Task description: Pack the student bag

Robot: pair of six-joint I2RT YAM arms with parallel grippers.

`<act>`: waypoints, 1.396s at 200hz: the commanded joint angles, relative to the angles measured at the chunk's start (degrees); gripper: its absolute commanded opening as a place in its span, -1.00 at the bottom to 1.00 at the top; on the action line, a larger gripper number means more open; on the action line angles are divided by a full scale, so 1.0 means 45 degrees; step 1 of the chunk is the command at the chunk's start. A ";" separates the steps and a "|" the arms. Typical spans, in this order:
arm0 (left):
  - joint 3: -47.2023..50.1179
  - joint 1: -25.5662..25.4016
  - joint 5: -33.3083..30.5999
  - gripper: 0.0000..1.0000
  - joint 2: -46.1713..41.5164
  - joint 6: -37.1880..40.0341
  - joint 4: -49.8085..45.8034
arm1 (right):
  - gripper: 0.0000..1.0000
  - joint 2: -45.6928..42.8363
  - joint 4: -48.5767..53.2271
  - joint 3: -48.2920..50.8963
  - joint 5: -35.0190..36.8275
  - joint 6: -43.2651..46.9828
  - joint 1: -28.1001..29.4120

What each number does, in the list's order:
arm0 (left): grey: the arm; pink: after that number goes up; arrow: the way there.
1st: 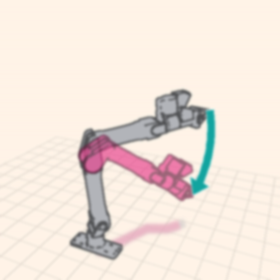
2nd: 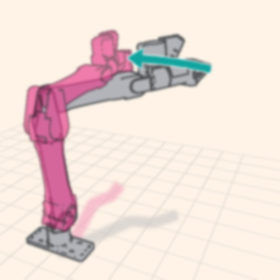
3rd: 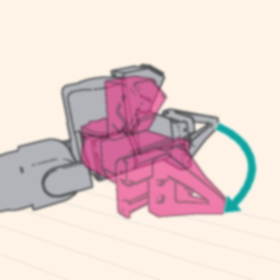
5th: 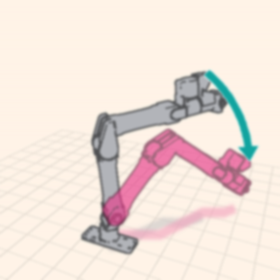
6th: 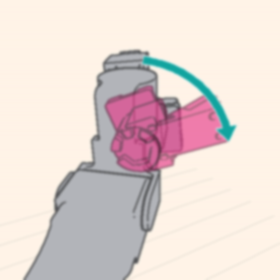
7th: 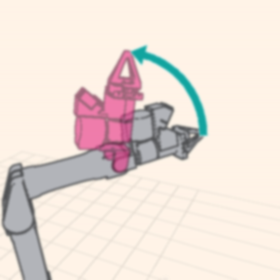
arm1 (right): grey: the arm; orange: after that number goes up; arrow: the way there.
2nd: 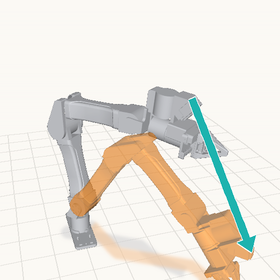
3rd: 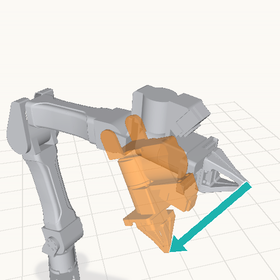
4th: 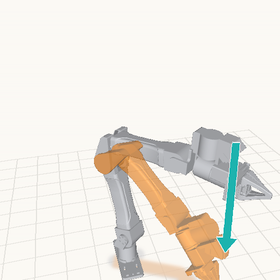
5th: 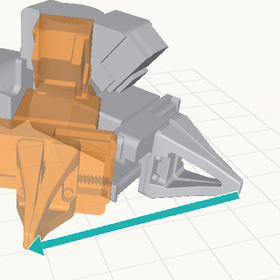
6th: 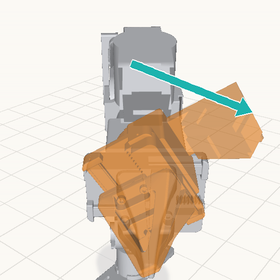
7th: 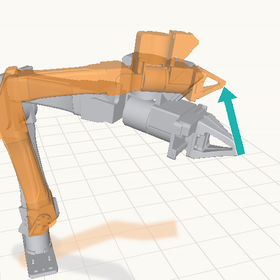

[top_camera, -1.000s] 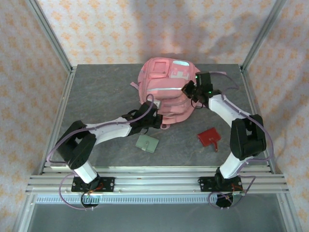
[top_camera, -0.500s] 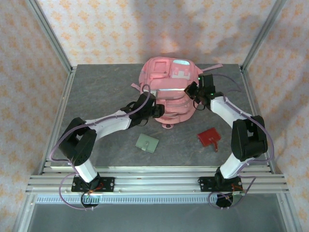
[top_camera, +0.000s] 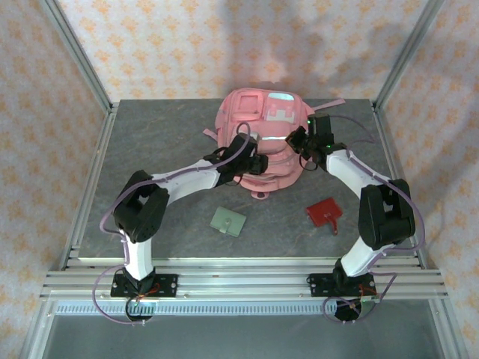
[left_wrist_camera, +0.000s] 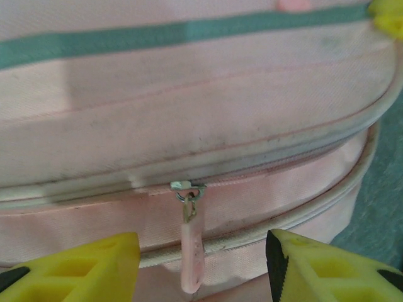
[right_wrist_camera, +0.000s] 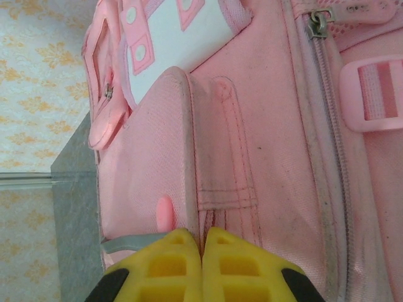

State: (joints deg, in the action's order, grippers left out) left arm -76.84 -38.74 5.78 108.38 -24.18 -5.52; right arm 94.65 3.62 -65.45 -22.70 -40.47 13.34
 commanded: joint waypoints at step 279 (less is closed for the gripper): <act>0.1134 -0.0935 0.0462 -1.00 -0.0749 0.1178 -0.0296 | -0.39 -0.0079 -0.0819 -0.0850 -0.1098 -0.0123 -0.1560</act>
State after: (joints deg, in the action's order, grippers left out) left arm -68.86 -40.40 3.92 104.29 -19.07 -6.52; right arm 94.45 5.37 -67.02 -25.28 -39.22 6.85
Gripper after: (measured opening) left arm 0.043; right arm 0.184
